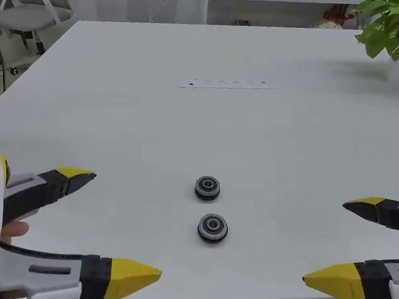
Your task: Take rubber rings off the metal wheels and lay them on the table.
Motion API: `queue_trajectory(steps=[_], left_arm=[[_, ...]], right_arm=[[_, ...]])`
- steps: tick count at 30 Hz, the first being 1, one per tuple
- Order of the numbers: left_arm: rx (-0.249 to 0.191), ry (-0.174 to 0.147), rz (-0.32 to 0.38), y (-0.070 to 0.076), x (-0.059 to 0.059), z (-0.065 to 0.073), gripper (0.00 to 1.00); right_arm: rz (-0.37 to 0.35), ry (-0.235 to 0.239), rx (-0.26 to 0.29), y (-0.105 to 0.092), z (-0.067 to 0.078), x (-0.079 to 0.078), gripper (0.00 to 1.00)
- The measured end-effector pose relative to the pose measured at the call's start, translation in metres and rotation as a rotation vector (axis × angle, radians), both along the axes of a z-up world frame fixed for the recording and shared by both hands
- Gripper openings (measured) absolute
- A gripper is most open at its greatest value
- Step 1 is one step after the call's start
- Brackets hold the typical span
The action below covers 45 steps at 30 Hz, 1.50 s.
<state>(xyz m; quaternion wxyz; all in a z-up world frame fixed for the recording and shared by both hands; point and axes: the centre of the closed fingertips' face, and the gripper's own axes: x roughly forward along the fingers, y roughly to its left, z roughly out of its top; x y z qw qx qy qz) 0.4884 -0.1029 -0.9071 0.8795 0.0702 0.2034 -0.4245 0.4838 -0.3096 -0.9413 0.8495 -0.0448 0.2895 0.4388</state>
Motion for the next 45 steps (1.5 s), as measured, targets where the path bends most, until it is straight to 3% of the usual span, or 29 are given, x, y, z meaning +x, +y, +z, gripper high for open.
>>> queue_trajectory(steps=[9,17,23,30,34,35,37,41,45], left_arm=[[-0.032,-0.071,0.028,0.018,0.016,0.033,0.97],[0.004,-0.154,0.019,0.027,0.039,0.059,0.98],[0.013,-0.208,-0.032,0.015,0.056,0.076,0.96],[0.010,-0.247,-0.110,-0.013,0.077,0.090,0.94],[-0.009,-0.264,-0.122,-0.029,0.091,0.093,0.90],[0.016,-0.262,-0.123,-0.032,0.094,0.089,0.89],[0.042,-0.287,-0.133,-0.039,0.097,0.086,0.89],[-0.013,-0.307,-0.151,-0.050,0.104,0.079,0.85],[-0.145,-0.300,-0.152,-0.060,0.105,0.071,0.83]], right_arm=[[-0.012,-0.049,0.014,-0.008,0.014,0.010,0.91],[-0.004,-0.137,0.031,-0.007,0.050,0.030,0.90],[0.023,-0.235,0.049,0.010,0.085,0.056,0.88],[0.116,-0.309,0.001,0.042,0.100,0.077,0.85],[0.143,-0.324,0.044,0.062,0.104,0.089,0.82],[0.154,-0.329,0.067,0.069,0.106,0.092,0.81],[0.169,-0.331,0.117,0.081,0.107,0.096,0.80],[0.207,-0.306,0.151,0.096,0.095,0.100,0.73],[0.206,-0.286,0.172,0.101,0.075,0.105,0.66]])
